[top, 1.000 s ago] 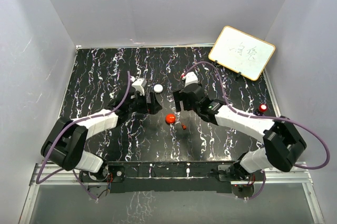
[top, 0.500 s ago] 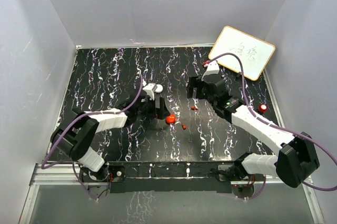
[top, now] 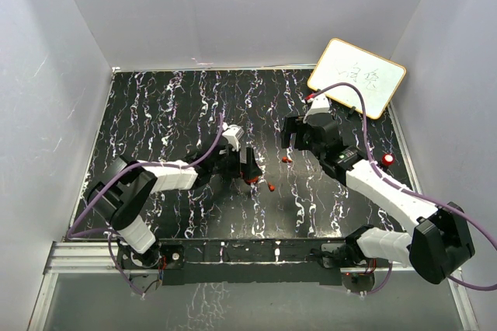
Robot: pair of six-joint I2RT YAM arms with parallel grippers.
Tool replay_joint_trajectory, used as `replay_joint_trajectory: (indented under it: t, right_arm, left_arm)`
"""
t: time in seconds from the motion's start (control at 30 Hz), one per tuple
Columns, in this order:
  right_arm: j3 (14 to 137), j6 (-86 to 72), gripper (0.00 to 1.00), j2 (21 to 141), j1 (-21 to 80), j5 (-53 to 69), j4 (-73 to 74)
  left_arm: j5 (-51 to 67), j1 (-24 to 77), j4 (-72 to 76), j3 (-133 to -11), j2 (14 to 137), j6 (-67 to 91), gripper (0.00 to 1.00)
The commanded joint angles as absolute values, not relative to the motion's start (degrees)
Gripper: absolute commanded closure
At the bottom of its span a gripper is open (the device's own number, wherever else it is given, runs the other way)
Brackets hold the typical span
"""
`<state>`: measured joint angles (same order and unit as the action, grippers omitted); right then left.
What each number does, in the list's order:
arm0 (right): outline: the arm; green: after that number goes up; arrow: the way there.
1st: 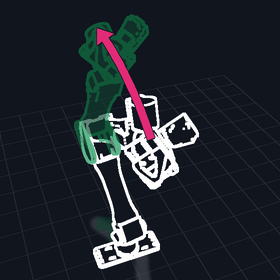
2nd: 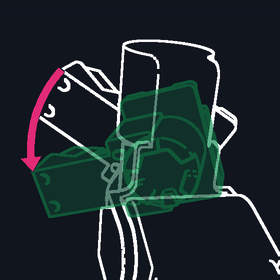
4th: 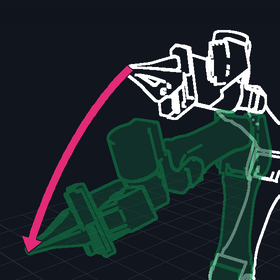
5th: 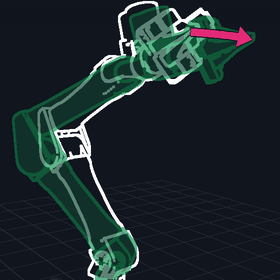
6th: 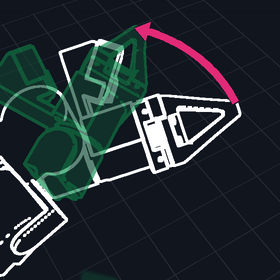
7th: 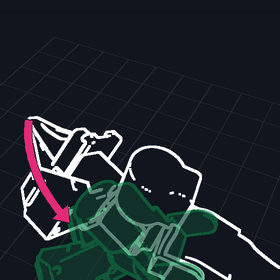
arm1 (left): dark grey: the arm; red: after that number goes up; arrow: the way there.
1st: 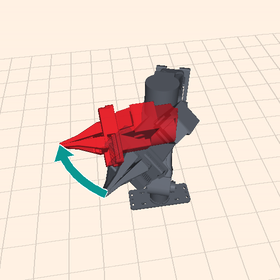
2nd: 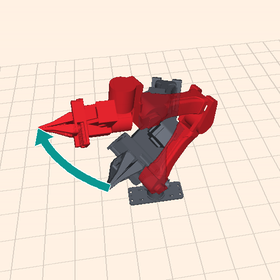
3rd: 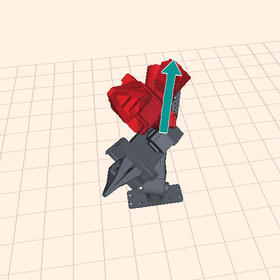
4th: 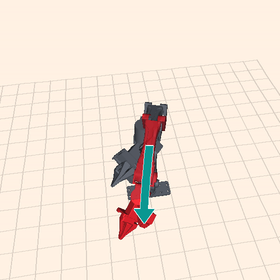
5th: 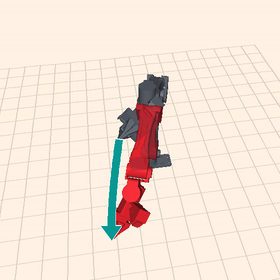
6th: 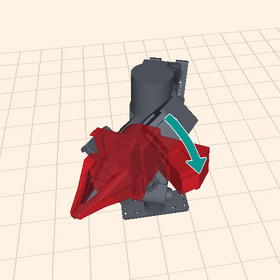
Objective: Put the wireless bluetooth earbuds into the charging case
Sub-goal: Pick up the charging case at the center of the board.
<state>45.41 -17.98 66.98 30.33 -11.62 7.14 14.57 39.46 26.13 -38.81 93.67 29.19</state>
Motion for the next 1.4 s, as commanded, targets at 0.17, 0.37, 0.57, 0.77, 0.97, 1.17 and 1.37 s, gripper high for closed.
replay_joint_trajectory:
  t: [0.17,0.37,0.57,0.77,0.97,1.17,1.37]
  right_arm:
    - [44.9,-18.1,0.21,65.4,29.1,-10.4,3.6]
    - [44.1,-18.2,0.21,65.0,28.8,-10.1,3.5]
    - [43.7,-18.2,0.21,64.3,28.5,-10.0,3.5]
    - [43.3,-18.3,0.21,63.9,28.3,-9.4,3.5]
    - [42.9,-18.3,0.21,63.6,28.2,-9.0,3.5]
    - [42.8,-18.3,0.21,63.7,28.2,-9.1,3.5]
    - [42.9,-17.9,0.21,64.2,28.1,-8.7,3.4]
  left_arm:
    - [13.0,43.2,25.2,-39.1,92.3,32.0,0.04]
    - [12.3,44.7,24.6,-38.5,91.0,32.8,0.04]
    - [11.1,46.7,23.4,-37.8,90.3,34.1,0.04]
    - [8.5,48.4,21.8,-37.1,88.9,35.2,0.04]
    - [-5.2,49.6,13.6,-38.7,87.3,32.4,0.05]
    - [-14.4,51.3,11.8,-39.8,87.5,27.9,0.05]
    - [-18.4,54.2,12.2,-41.5,90.6,25.2,0.05]
